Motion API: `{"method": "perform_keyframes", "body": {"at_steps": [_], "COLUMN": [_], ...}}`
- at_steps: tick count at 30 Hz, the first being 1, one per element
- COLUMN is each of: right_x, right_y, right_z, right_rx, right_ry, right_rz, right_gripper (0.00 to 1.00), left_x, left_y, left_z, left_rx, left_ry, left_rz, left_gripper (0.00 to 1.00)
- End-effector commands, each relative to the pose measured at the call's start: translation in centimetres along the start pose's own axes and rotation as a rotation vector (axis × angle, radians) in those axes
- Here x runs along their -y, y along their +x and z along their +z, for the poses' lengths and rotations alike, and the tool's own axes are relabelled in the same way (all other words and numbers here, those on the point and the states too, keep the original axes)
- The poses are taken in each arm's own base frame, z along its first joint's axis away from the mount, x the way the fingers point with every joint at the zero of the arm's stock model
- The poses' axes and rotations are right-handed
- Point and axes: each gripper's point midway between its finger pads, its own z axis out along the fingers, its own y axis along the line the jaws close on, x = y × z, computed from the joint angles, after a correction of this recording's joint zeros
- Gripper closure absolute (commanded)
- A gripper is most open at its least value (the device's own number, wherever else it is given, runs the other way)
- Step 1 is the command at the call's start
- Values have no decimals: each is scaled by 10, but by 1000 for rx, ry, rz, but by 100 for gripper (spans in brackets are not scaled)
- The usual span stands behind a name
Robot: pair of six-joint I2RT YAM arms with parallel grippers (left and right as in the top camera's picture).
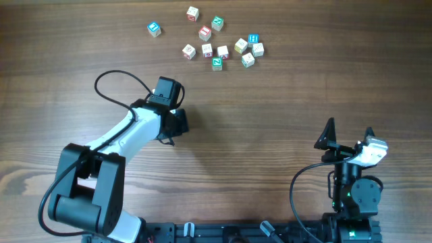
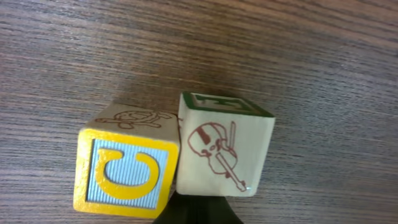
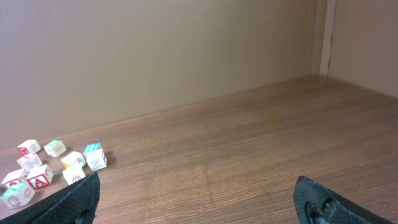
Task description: Form a horizontal line
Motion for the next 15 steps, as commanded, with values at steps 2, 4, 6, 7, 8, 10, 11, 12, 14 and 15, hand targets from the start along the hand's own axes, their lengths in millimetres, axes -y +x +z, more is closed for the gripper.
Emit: {"method": "perform_keyframes", "body": {"at_steps": [2, 4, 6, 7, 8, 10, 11, 12, 14, 15], "right_x": [2, 2, 2, 2, 2, 2, 2, 2, 2, 2], "right_y": [-2, -2, -2, -2, -2, -2, -2, -2, -2, -2], "right_z": [0, 0, 0, 0, 0, 0, 0, 0, 0, 0], "right_rx": [9, 9, 9, 9, 9, 9, 9, 9, 9, 9], "right_ry": [10, 10, 10, 10, 10, 10, 10, 10, 10, 10], "right_rz": [-11, -11, -11, -11, -11, -11, -10, -10, -11, -11], "right_gripper": [0, 0, 0, 0, 0, 0, 0, 0, 0, 0], "left_x": [2, -7, -11, -11, -16, -41, -48, -53, -55, -55], "left_y": [16, 32, 42, 46, 49, 39, 33, 27, 16, 14], "left_z": [-1, -2, -4, -5, -6, -7, -8, -8, -7, -7], "left_rx": [-69, -134, -174, -193, -203, -146, -116, -88, -47, -39], "left_ry": [14, -22, -39, -31, -55, -192, -235, -260, -246, -243], "left_rz": [0, -4, -5, 7, 18, 25, 29, 25, -53, -68], "left_gripper": [96, 96, 96, 96, 96, 96, 96, 96, 96, 96]}}
